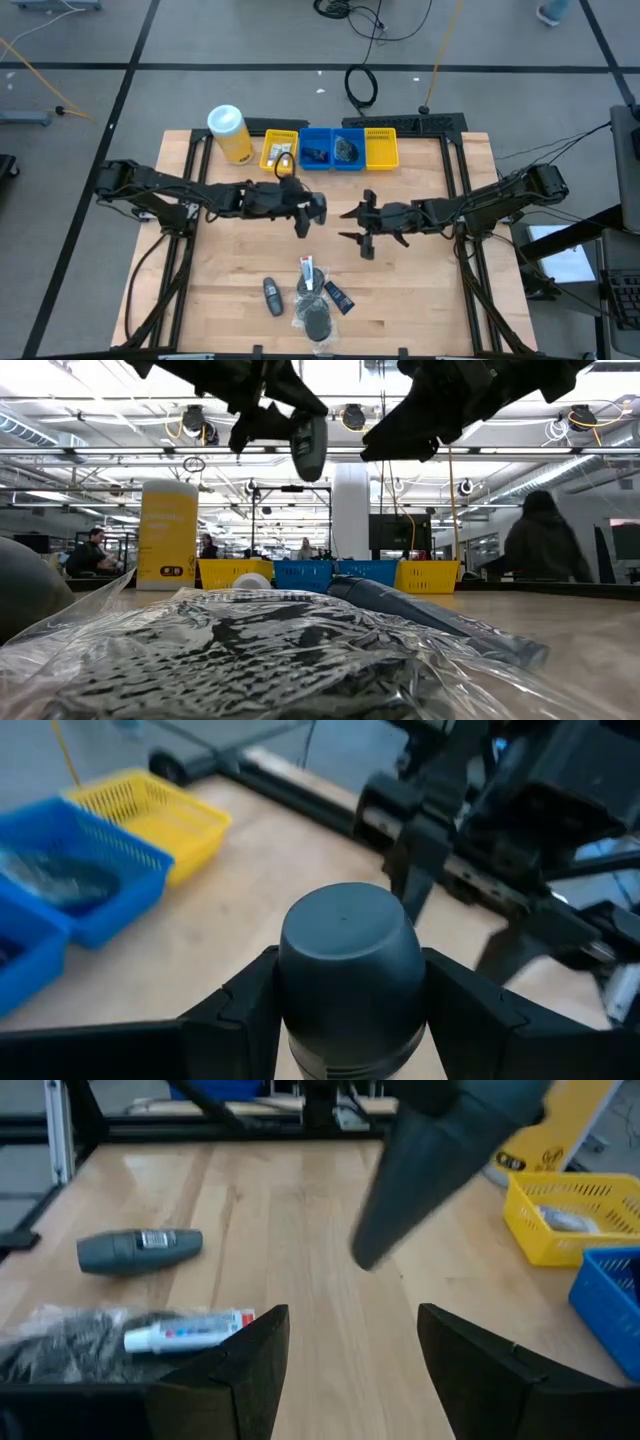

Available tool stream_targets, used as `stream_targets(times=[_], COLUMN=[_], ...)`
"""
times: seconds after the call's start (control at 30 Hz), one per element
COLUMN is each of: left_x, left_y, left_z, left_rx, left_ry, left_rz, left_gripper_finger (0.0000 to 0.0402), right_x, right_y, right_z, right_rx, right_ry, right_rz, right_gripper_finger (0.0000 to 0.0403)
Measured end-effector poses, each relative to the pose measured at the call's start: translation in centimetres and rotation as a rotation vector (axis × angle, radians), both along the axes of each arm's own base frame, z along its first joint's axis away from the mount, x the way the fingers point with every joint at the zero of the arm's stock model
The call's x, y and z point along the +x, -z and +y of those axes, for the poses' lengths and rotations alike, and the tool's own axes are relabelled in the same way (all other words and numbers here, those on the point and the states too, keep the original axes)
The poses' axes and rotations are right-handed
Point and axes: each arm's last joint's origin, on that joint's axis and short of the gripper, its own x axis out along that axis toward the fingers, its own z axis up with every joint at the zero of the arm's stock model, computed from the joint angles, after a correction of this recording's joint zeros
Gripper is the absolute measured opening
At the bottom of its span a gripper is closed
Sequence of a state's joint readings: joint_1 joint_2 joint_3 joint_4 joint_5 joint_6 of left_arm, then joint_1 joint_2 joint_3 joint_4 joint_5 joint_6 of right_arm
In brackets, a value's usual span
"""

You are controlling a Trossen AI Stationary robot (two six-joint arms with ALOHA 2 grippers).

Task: Pick & Place Travel size toiletries
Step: Put the deodorant into the right yellow bin

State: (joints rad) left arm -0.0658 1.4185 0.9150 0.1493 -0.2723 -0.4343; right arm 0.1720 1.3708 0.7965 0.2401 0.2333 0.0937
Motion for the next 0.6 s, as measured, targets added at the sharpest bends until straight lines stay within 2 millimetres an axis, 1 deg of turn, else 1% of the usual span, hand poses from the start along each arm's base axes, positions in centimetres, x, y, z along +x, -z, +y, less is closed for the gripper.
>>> stream_targets(times=[0.2, 0.6], left_x=[0.5, 2.2], left_y=[-0.8, 0.1], left_z=[0.1, -0.5], left_rx=[0.108, 0.263], left_ry=[-0.01, 0.039], left_rz=[-0.082, -0.142], left_gripper_finger=[0.0188, 0.0188], right_x=[0.3, 0.4], right_y=[-0.7, -1.0], right_z=[-0.1, -0.7], right_rx=[-0.01, -0.056], right_ry=[0.027, 0.128], right_rz=[-0.074, -0.113], right_gripper_finger=[0.0215, 0.0215])
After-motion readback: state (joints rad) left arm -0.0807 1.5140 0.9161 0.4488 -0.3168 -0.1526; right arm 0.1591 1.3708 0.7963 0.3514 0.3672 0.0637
